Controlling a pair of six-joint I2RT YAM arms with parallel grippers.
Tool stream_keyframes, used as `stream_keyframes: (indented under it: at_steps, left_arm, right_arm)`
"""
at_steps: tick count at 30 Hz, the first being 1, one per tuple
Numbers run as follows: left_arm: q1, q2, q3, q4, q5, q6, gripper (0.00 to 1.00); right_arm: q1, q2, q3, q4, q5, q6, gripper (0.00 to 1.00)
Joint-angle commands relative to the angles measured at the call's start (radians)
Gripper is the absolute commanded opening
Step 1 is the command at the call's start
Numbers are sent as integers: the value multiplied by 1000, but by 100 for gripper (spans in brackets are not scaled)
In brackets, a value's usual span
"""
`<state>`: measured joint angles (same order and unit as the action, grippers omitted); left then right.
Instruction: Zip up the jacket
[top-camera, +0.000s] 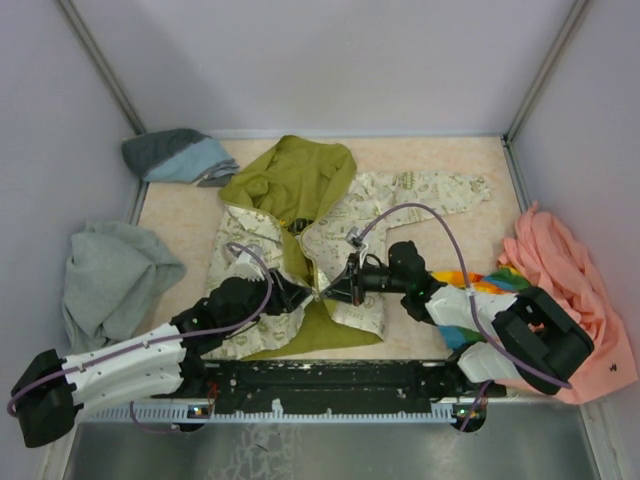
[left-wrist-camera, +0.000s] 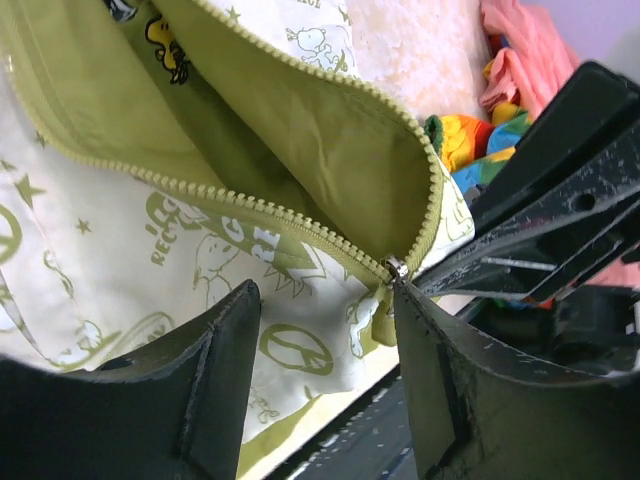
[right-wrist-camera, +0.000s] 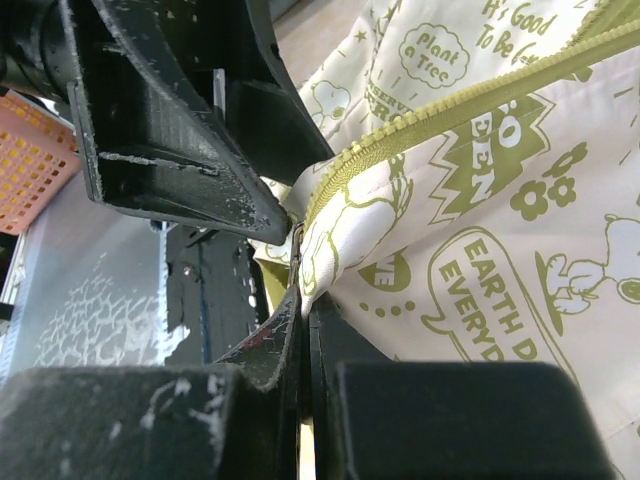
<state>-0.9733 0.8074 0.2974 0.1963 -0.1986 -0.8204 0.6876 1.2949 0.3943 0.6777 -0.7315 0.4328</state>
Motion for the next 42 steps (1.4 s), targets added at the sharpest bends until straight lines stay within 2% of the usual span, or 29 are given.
stream_keyframes:
  at_steps: [1,7,13,18,23,27,30,33,34,39,42]
  left_arm:
    - [6,-15,-12,-13,-29,-219,62]
    - [16,-49,-63,38,-22,-298,55]
    - [19,-116,-139,190,-2,-280,28]
    - [19,-97,-136,250,29,-239,27]
    - [20,-68,-138,291,48,-225,33]
    - [21,-59,-152,307,41,-234,34]
    - [22,-51,-160,328,39,-233,26]
    - [24,-43,-157,343,44,-211,4]
    - [25,-40,-154,344,48,-200,0]
    - [27,-51,-134,356,103,-63,0]
    - [28,-54,-104,331,163,68,0]
  right_arm:
    - [22,-8,1,131,27,27,0]
    - [27,-5,-5,139,34,27,0]
    - [29,-1,-5,141,31,27,0]
    - [33,11,2,152,21,36,0]
    - [37,21,3,166,12,46,0]
    - [36,20,2,175,9,51,0]
    - [38,22,5,178,3,55,0]
    - [38,23,5,182,-4,56,0]
    - [38,23,5,186,-7,58,0]
    - [25,21,6,206,-43,78,0]
    - [-10,29,24,201,-123,90,0]
